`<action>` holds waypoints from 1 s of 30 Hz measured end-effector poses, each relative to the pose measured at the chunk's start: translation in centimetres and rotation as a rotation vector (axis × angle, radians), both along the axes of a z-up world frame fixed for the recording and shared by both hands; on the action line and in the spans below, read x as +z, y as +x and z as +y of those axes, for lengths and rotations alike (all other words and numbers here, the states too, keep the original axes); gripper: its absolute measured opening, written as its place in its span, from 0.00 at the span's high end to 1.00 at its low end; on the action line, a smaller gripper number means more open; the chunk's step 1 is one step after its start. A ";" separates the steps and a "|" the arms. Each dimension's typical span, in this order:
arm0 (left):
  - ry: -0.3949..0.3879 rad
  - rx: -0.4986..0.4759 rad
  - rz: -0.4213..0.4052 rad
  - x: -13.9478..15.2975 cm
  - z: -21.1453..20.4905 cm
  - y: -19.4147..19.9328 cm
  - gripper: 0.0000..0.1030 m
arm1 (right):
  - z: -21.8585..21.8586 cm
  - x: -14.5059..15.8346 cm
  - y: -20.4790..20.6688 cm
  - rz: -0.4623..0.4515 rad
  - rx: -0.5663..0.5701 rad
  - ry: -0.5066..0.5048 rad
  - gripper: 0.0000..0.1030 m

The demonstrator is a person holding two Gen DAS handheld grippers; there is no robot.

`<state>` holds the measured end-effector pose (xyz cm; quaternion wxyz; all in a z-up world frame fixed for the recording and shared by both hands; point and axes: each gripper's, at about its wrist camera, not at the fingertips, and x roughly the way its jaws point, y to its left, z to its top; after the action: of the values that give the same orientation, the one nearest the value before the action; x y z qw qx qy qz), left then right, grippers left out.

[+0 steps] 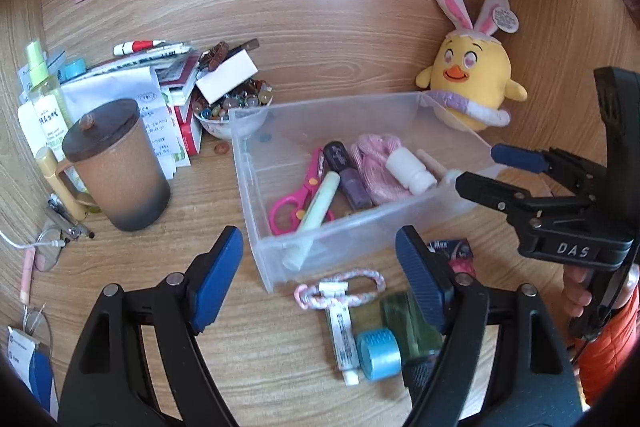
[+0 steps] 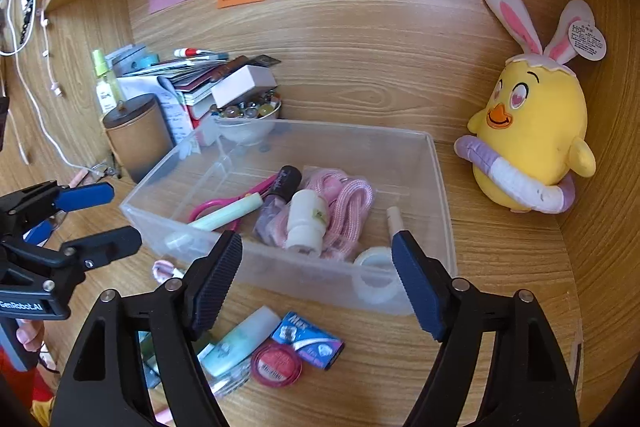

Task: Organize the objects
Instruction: 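Grasp the pink lip balm with the right gripper while the left grasps the blue tape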

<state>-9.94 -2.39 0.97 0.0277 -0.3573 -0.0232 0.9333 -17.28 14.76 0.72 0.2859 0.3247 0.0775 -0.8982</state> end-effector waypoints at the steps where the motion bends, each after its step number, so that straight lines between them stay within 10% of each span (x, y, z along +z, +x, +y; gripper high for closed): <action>1: 0.003 -0.004 -0.010 -0.3 0.1 0.3 0.24 | 0.2 -0.1 0.4 -0.004 0.007 -0.001 0.27; 14: 0.032 -0.023 -0.095 -4.1 1.4 2.8 0.25 | 1.3 -3.9 2.5 -0.116 0.021 0.037 0.27; 22: 0.033 -0.028 -0.097 -4.6 1.1 4.4 0.50 | 1.4 -5.6 3.1 -0.187 0.024 0.029 0.27; 30: 0.026 -0.070 -0.105 -5.2 1.6 4.8 0.65 | -0.1 -5.9 3.8 -0.173 0.065 0.074 0.51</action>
<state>-5.16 -0.83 -4.20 0.0635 -0.4058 -0.0244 0.9114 -13.51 14.69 -5.18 0.3082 0.4086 0.0960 -0.8537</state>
